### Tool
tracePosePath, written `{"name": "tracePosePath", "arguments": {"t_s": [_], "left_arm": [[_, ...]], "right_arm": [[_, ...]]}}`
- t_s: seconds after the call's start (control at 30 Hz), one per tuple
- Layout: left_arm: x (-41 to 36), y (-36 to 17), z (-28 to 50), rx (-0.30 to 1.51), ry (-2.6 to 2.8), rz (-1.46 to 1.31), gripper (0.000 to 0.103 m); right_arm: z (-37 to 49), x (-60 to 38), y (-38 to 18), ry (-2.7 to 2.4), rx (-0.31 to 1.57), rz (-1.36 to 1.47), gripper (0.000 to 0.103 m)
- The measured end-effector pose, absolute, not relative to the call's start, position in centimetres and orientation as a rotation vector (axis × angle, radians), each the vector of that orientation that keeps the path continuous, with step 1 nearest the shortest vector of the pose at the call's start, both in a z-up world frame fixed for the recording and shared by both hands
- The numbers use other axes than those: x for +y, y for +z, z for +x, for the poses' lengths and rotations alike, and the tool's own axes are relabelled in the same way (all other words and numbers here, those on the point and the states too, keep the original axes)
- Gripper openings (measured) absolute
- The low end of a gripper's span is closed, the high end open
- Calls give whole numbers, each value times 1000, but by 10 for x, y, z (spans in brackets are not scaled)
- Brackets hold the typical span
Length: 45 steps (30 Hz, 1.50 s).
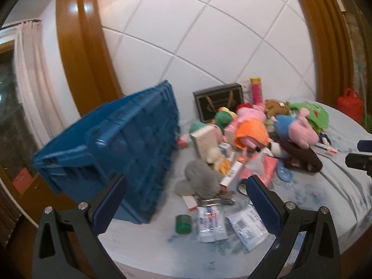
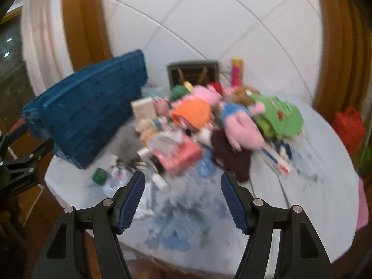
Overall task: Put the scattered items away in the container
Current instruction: 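Withdraw both open grippers from the crate back toward the heap, then grasp white wipes packet with left gripper while right gripper grasps pink-blue pig plush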
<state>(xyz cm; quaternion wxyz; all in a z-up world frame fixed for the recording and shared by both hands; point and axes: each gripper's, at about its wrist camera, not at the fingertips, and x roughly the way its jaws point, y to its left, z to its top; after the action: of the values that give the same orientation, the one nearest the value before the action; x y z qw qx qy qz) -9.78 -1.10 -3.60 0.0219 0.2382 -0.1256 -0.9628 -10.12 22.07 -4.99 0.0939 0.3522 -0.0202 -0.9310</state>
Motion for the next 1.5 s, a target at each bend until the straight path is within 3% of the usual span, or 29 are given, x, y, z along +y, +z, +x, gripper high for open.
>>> {"name": "tracePosePath", "arguments": {"t_s": [0.8,1.2,1.37,1.5], "left_arm": [[42,-165,-154,-412,-3245,1136,103],[74,-179,-187,-345,-3147,1167,103],[76,-189,-193,-316,-3083,1184,103],[70,-202,-192,-285,-3039,1221,103]], "right_arm": [[-138,266,-88,-2839,-43,1136,68],[-254,320,-111,-2738,-11,1178,69],[-317,321,-123,-2679,55,1173,83],[-359,310,-140,-2626,128,1225,86]]}}
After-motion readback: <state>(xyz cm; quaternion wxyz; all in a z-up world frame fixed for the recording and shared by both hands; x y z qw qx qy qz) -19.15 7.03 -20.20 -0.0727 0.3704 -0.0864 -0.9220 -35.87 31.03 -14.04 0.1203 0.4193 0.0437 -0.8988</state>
